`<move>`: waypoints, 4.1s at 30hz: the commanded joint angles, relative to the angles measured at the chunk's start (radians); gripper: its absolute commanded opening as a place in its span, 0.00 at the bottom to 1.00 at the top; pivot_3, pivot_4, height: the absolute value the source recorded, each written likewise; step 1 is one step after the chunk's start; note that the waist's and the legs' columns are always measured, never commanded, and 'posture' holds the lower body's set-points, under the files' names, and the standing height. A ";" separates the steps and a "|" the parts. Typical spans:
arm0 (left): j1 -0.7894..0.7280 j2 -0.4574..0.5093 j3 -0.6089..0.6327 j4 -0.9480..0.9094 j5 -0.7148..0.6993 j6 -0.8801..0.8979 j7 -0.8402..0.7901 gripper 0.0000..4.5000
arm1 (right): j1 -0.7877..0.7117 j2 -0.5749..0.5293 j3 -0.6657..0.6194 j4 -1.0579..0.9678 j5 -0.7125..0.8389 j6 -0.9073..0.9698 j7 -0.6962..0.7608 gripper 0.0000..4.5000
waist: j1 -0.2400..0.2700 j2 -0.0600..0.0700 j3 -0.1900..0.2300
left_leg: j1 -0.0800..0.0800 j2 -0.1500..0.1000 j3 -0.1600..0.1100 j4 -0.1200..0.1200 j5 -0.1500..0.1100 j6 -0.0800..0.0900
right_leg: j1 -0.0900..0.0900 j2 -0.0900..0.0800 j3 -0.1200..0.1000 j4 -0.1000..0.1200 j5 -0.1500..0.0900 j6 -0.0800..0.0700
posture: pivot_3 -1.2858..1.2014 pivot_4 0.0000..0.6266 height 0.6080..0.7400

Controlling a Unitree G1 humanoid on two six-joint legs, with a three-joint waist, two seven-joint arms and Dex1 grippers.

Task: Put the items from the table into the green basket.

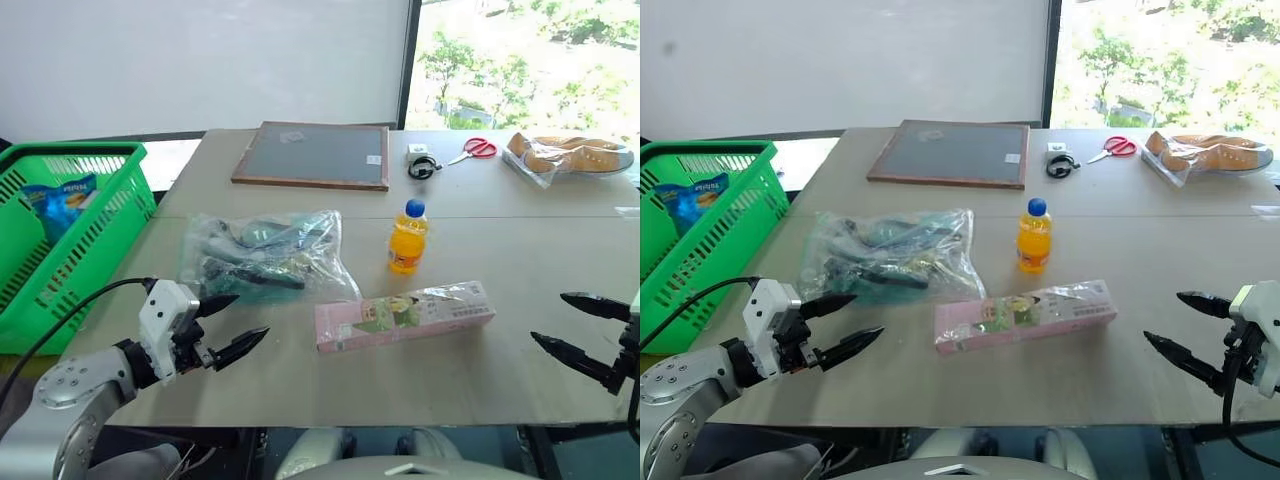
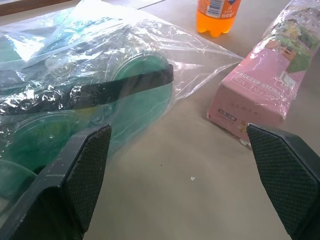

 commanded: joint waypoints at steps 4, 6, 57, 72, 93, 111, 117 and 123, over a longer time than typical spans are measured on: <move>-0.106 -0.029 -0.003 -0.039 -0.029 0.008 0.069 1.00 | -0.177 0.038 0.115 -0.190 0.081 -0.036 -0.092 0.99 | -0.001 0.001 0.000 | 0.000 0.000 0.000 0.000 -0.001 0.001 | 0.000 0.000 0.000 0.001 0.000 0.000 | 0.53 0.00 1.00; -0.145 -0.037 0.002 -0.042 -0.046 0.027 0.095 1.00 | -0.227 0.042 0.151 -0.228 0.118 -0.033 -0.094 0.99 | 0.000 0.000 -0.002 | 0.001 0.000 0.000 0.001 0.000 0.001 | 0.000 0.000 0.000 0.002 0.000 0.000 | 0.53 0.00 1.00; -1.452 -0.040 -0.558 1.636 0.833 -0.690 0.202 0.29 | -0.104 0.082 0.295 -0.267 0.038 -0.196 -0.109 1.00 | -0.061 -0.015 -0.009 | -0.004 -0.002 -0.003 0.005 0.003 0.003 | -0.002 0.000 -0.003 0.002 0.002 0.004 | 0.48 0.01 1.00; -0.864 -0.034 -0.271 0.540 0.267 0.009 -0.112 0.58 | -0.103 0.073 0.290 -0.221 0.035 -0.215 -0.085 1.00 | -0.109 -0.011 -0.010 | -0.001 -0.001 -0.002 0.005 0.003 0.003 | -0.001 0.000 0.000 0.003 0.002 0.004 | 0.50 0.00 1.00; -0.895 0.029 -0.269 0.409 0.192 0.223 0.008 0.58 | -0.125 -0.019 0.203 -0.262 0.238 -0.042 -0.097 1.00 | -0.054 -0.004 0.082 | -0.002 -0.001 -0.002 0.005 0.001 0.007 | -0.001 0.000 0.000 0.003 0.005 0.003 | 0.52 0.30 1.00; -0.787 0.098 -0.425 0.095 0.012 0.413 -0.134 0.99 | -0.091 -0.004 0.209 -0.259 0.106 -0.077 -0.110 1.00 | -0.059 -0.002 0.086 | -0.002 -0.001 -0.002 0.004 0.003 0.004 | -0.002 0.000 -0.001 0.002 0.004 0.004 | 0.48 0.17 1.00; -0.893 0.139 -0.555 0.032 -0.024 0.570 -0.144 0.99 | -0.066 -0.008 0.185 -0.256 0.097 -0.083 -0.087 1.00 | -0.056 -0.003 0.086 | -0.004 -0.001 -0.002 0.004 0.003 0.003 | -0.002 0.000 -0.001 0.000 0.004 0.004 | 0.48 0.18 1.00; -0.984 0.078 -0.636 0.025 -0.031 0.647 -0.100 0.99 | -0.052 -0.011 0.171 -0.258 0.090 -0.085 -0.078 1.00 | -0.058 -0.003 0.086 | -0.003 -0.001 -0.002 0.004 0.003 0.003 | -0.002 0.000 -0.001 0.001 0.004 0.004 | 0.48 0.18 1.00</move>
